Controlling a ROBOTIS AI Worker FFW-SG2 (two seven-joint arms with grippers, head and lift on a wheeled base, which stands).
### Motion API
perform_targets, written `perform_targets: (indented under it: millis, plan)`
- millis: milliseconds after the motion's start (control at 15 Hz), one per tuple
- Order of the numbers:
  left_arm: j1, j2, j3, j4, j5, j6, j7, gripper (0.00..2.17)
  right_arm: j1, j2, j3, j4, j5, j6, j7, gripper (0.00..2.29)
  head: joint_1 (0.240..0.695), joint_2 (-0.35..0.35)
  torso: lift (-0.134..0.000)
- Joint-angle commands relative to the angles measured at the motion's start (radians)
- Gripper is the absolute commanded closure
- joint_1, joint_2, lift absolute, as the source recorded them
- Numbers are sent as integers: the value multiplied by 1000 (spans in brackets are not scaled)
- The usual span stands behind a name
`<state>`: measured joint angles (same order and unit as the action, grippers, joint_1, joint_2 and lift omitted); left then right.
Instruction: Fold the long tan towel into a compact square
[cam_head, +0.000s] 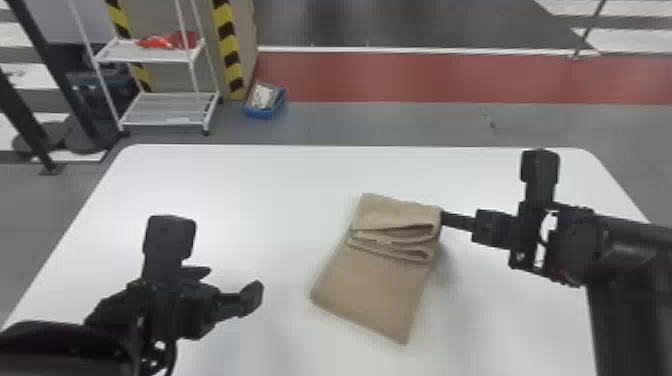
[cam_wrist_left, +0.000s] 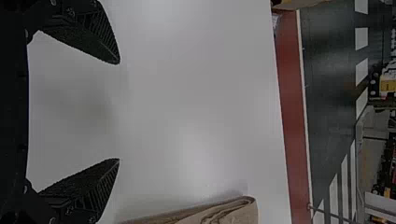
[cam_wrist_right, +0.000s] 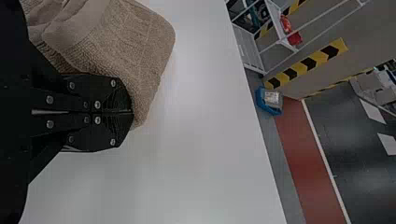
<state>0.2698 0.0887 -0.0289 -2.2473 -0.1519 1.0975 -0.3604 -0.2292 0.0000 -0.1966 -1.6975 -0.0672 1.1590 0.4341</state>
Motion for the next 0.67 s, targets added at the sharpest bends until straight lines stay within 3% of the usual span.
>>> perform_targets:
  millis: [0,600]
  plan:
    - [0,-1,-5,-2,0,0,0,151,-27,1,8,59,-3,-58,0,2088,695,-5,-124]
    - [8,0,1,-9,0,0,1,151,-131,1,32,289,-40,-285,20,2088,695,10,-124]
